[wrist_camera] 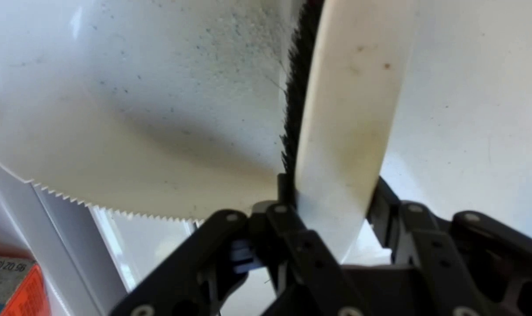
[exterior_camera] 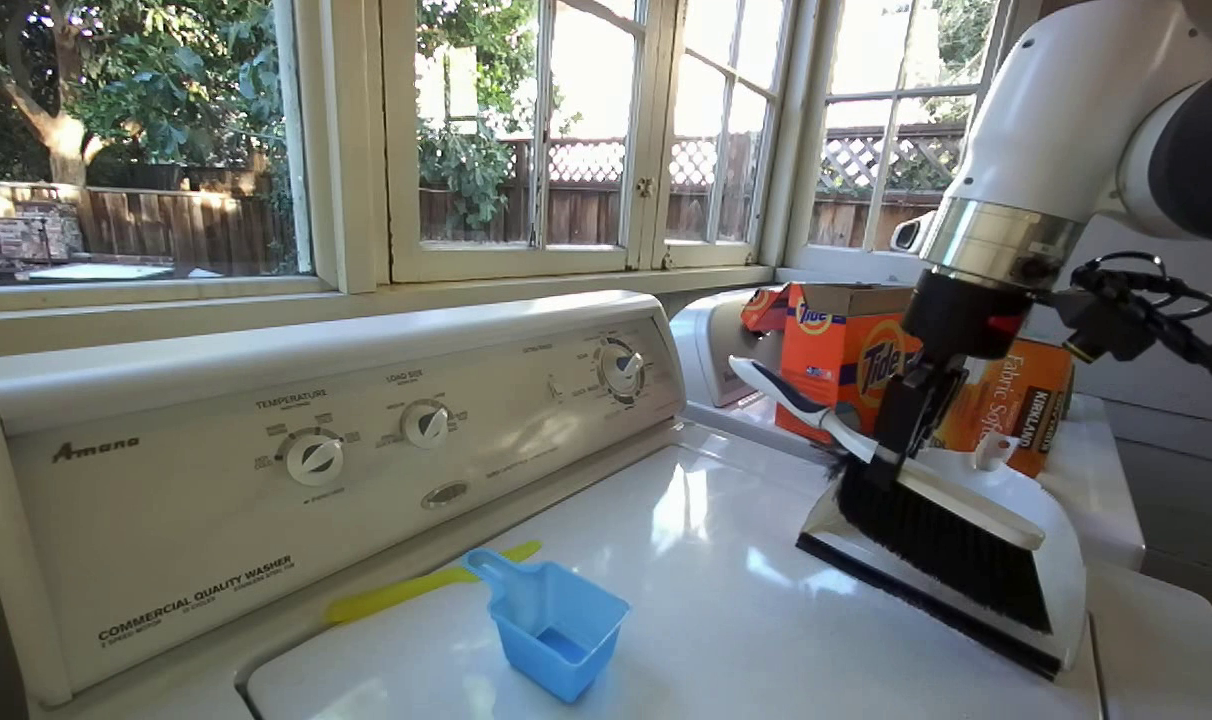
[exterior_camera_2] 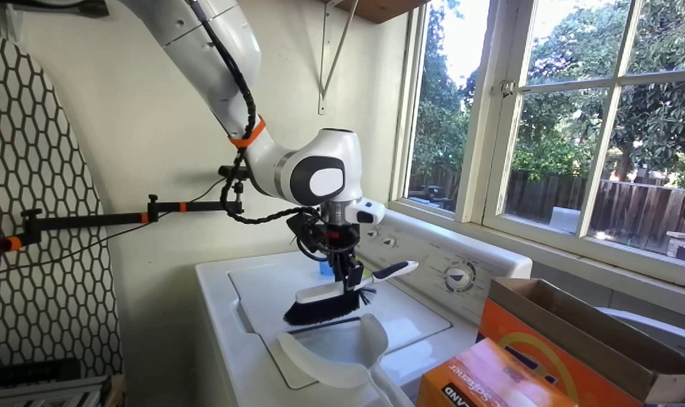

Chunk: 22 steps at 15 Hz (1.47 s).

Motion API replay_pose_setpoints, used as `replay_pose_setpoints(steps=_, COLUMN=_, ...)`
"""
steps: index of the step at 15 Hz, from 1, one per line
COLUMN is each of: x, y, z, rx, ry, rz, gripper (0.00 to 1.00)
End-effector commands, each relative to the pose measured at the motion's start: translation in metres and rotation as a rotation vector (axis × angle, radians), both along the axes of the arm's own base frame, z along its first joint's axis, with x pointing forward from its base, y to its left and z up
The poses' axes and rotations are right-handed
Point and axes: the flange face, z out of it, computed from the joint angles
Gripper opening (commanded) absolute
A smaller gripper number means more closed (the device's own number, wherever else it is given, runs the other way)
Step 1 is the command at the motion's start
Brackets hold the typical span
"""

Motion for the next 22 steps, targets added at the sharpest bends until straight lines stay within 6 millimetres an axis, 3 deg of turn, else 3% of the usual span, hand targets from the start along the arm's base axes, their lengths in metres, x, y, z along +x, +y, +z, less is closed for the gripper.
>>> replay_pose_setpoints(steps=1, x=-0.015, y=0.008, z=0.021, rx=0.049, ry=-0.022, rz=-0.012, gripper=0.18)
replay_pose_setpoints(steps=7, x=-0.022, y=0.045, z=0.011, rx=0.197, ry=0.026, rz=-0.046, gripper=0.18)
replay_pose_setpoints(steps=12, x=-0.017, y=0.053, z=-0.008, rx=0.235, ry=-0.023, rz=-0.065, gripper=0.18)
replay_pose_setpoints(steps=17, x=-0.008, y=0.035, z=-0.027, rx=0.193, ry=-0.055, rz=-0.064, gripper=0.18)
replay_pose_setpoints(steps=22, x=0.001, y=0.002, z=-0.036, rx=0.073, ry=-0.055, rz=-0.041, gripper=0.18)
